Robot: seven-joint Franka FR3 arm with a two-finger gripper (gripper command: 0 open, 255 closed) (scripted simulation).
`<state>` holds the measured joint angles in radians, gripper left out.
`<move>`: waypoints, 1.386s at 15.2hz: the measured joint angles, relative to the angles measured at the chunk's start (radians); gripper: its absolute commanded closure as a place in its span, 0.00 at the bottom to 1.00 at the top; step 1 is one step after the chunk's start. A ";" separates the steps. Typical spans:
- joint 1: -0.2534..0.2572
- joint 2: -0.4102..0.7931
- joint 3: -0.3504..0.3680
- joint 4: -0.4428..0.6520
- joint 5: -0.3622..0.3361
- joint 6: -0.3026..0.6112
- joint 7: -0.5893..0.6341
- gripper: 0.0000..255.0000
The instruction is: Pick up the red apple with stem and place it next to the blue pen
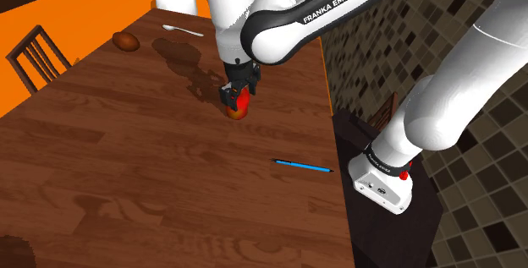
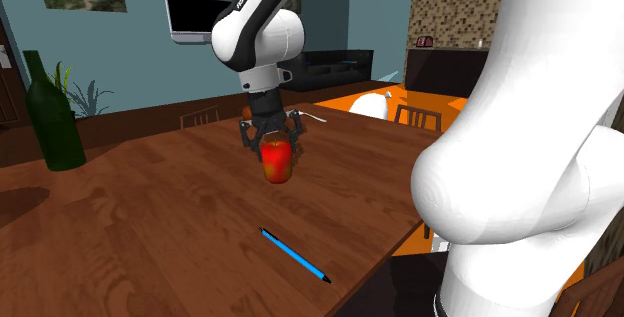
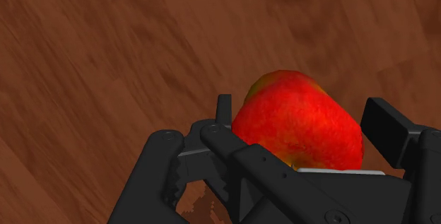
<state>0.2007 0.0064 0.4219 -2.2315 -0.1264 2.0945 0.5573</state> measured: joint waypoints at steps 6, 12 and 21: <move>0.000 0.000 0.000 0.000 0.000 0.000 0.000 1.00; -0.001 -0.029 -0.001 0.024 0.017 -0.051 -0.017 1.00; -0.002 -0.087 -0.006 0.090 0.046 -0.167 -0.049 1.00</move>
<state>0.1988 -0.0803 0.4164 -2.1411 -0.0803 1.9274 0.5084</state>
